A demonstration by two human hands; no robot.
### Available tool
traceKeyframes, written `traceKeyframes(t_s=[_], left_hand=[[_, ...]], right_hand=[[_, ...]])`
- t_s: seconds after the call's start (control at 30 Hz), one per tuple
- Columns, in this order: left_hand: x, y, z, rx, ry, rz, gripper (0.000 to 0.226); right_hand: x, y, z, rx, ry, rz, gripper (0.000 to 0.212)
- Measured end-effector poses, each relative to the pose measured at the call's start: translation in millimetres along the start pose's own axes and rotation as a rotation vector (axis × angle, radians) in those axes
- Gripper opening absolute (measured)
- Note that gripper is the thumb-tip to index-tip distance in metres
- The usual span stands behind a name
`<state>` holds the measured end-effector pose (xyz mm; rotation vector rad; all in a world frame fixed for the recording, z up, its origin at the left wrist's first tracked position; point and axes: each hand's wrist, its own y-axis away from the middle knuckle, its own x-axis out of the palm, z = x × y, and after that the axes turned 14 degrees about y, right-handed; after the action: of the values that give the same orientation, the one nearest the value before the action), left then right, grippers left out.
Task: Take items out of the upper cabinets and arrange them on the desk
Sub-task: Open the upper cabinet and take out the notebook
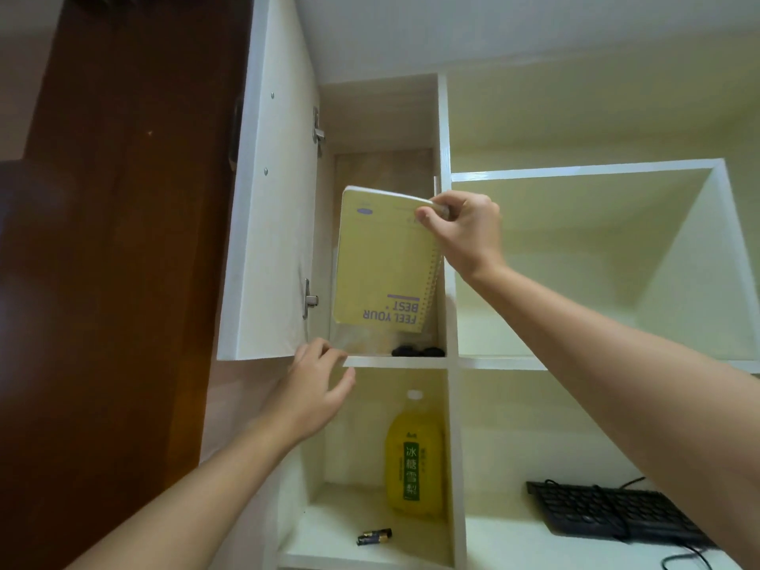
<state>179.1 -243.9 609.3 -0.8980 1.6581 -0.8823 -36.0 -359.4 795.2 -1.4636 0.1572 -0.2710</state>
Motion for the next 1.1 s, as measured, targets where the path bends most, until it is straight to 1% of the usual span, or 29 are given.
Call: traceKeyframes(t_s=[0.07,0.17,0.2,0.27,0.3,0.37,0.5,0.57,0.67,0.73,0.8,0.87,0.97,1.1], left_hand=[[-3.6,-2.8,-2.3,-0.015,0.010,0.024,0.066],[-7.1,-6.0,-6.3,-0.065,0.004,0.060,0.070],[-7.2,-6.6,-7.5,-0.079,0.003,0.067,0.067],[-6.0,-6.5,-9.4,-0.101,-0.004,0.080,0.048],[-5.1,-5.9,-9.7,-0.100,-0.013,0.084,0.038],[-3.7,-5.4,-9.3,-0.094,-0.045,0.111,0.031],[-3.1,-4.8,-9.9,-0.118,-0.112,0.137,0.038],[-2.5,-1.2,-15.2,-0.128,-0.139,0.148,0.046],[-2.7,7.6,-25.1,-0.123,-0.106,0.125,0.065],[-3.4,13.7,-28.0,-0.111,-0.088,0.097,0.065],[-5.0,17.6,-29.2,-0.098,-0.094,0.093,0.070],[-5.9,18.1,-29.8,-0.092,-0.107,0.098,0.075],[-6.9,15.8,-34.1,-0.085,-0.142,0.093,0.065],[0.6,6.1,-42.8,-0.040,-0.175,0.114,0.063]], right_hand=[[-11.2,0.1,2.2,-0.002,-0.037,0.008,0.011],[-26.3,1.8,1.2,0.012,-0.060,0.025,0.015],[-30.9,3.2,0.6,0.016,-0.065,0.035,0.019],[-40.2,7.2,-2.0,0.023,-0.074,0.079,0.026],[-45.4,9.7,-3.9,0.019,-0.074,0.105,0.027],[-56.0,15.7,-8.9,0.013,-0.069,0.168,0.023],[-72.5,39.1,-17.1,0.047,-0.092,0.337,0.016],[-79.6,57.8,-19.0,0.073,-0.088,0.427,0.017],[-87.9,87.6,-23.0,0.106,-0.086,0.551,0.019],[-89.8,106.8,-27.9,0.111,-0.067,0.619,0.021],[-90.9,123.7,-34.3,0.101,-0.027,0.680,0.018],[-92.7,138.4,-43.1,0.102,0.010,0.718,0.016],[-96.6,157.3,-52.3,0.121,0.068,0.734,0.016],[-96.5,175.9,-64.8,0.175,0.068,0.743,0.018]])
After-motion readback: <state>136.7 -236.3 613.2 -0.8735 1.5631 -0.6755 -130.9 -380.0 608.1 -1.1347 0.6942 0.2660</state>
